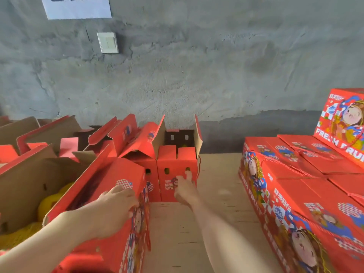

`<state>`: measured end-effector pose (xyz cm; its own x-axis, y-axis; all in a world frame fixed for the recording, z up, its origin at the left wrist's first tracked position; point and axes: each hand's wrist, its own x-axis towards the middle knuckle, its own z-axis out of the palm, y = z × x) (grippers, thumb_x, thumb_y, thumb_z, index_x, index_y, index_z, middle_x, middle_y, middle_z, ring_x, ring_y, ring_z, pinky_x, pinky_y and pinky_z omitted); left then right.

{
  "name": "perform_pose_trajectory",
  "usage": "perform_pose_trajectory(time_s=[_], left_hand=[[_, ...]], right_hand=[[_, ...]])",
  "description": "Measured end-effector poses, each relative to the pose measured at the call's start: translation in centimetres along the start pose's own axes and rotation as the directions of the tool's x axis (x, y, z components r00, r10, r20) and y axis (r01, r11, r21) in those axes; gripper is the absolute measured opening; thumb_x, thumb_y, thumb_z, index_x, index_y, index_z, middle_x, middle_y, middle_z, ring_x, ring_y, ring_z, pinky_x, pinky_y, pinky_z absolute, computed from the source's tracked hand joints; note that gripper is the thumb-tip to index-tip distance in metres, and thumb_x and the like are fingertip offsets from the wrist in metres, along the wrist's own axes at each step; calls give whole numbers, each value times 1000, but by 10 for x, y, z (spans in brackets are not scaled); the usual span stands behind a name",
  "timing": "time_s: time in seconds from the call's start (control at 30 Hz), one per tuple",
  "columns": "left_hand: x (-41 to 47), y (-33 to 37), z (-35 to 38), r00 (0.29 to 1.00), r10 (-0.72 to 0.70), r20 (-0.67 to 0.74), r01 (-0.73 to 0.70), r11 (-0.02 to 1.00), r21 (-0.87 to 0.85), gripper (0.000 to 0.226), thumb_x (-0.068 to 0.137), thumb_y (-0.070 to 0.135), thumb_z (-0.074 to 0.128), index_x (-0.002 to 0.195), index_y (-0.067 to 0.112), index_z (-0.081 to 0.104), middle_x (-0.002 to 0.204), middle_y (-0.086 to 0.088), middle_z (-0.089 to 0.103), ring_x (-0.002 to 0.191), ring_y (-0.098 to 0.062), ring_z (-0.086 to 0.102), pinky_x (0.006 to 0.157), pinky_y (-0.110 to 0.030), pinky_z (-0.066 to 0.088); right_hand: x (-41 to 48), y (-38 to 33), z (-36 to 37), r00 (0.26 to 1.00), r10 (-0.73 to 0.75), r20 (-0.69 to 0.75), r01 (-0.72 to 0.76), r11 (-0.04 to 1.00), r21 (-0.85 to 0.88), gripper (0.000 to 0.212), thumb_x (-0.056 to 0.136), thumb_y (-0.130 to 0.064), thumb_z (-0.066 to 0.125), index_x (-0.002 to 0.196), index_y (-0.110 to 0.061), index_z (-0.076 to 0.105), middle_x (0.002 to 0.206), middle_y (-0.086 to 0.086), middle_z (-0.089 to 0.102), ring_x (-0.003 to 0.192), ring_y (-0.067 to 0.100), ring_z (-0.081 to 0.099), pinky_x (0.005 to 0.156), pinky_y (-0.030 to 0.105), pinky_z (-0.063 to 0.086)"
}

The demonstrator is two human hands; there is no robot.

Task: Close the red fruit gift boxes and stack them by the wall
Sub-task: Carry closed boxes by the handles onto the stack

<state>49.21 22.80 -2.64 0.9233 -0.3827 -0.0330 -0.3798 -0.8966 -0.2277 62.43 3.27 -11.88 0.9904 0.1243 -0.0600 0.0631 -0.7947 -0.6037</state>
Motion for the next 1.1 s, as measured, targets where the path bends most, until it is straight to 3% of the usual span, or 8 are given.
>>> perform_pose_trajectory(time_s=[0.1,0.2,0.33,0.53,0.73,0.83,0.93,1.1], left_hand=[[-1,-8,19,999,34,0,-34,998,-49,36,100,38,36,136,41,39,140,16,24,126,-13,23,107,-22,22],[2,-15,22,999,35,41,-33,998,-44,42,98,42,41,139,39,36,141,18,22,126,-9,20,108,-24,23],[-1,-7,16,996,12,93,-11,1000,-9,36,99,40,39,135,38,41,138,14,26,123,-10,22,108,-28,28],[-14,31,-21,977,-74,202,67,997,44,38,99,24,41,137,19,41,138,2,38,125,-18,36,103,-30,35],[-51,93,-57,987,-135,84,134,991,10,40,95,14,40,134,14,46,139,-3,44,128,-23,41,106,-37,34],[-81,114,-56,997,-75,23,74,996,59,51,93,9,37,142,24,40,152,5,30,142,-17,22,116,-34,21],[-115,135,-53,991,-81,-104,70,992,-106,66,93,3,35,151,31,18,159,14,7,146,-8,6,118,-28,7],[-163,185,-55,946,-293,-142,218,894,-390,54,99,21,36,151,26,20,158,4,18,142,-19,26,113,-30,26]], right_hand=[[20,0,0,1000,-13,27,12,1000,26,48,96,-18,44,143,-12,36,160,8,-7,137,35,33,111,38,29],[25,0,-8,998,-16,60,12,998,62,41,95,-17,46,132,1,47,156,14,13,127,31,45,106,33,34],[0,-4,-11,998,49,43,-51,998,48,50,95,-19,47,138,2,33,148,15,28,127,35,44,105,41,38],[-90,11,-8,1000,-14,14,14,1000,20,39,96,-19,47,129,0,38,139,15,35,120,34,49,93,37,40],[-214,41,-30,995,-97,29,97,995,-11,9,92,-12,44,101,-15,44,114,6,47,103,27,53,85,33,39],[-278,59,-38,991,-126,32,126,992,17,22,87,-7,46,84,-26,36,98,-4,43,87,17,48,80,28,39],[-332,76,-48,983,-173,64,170,984,42,19,88,-7,49,85,-24,40,98,-7,45,90,15,51,80,26,41],[-411,105,-80,949,-200,245,184,979,84,22,96,-25,46,75,-29,38,79,-13,43,68,-3,42,64,14,36]])
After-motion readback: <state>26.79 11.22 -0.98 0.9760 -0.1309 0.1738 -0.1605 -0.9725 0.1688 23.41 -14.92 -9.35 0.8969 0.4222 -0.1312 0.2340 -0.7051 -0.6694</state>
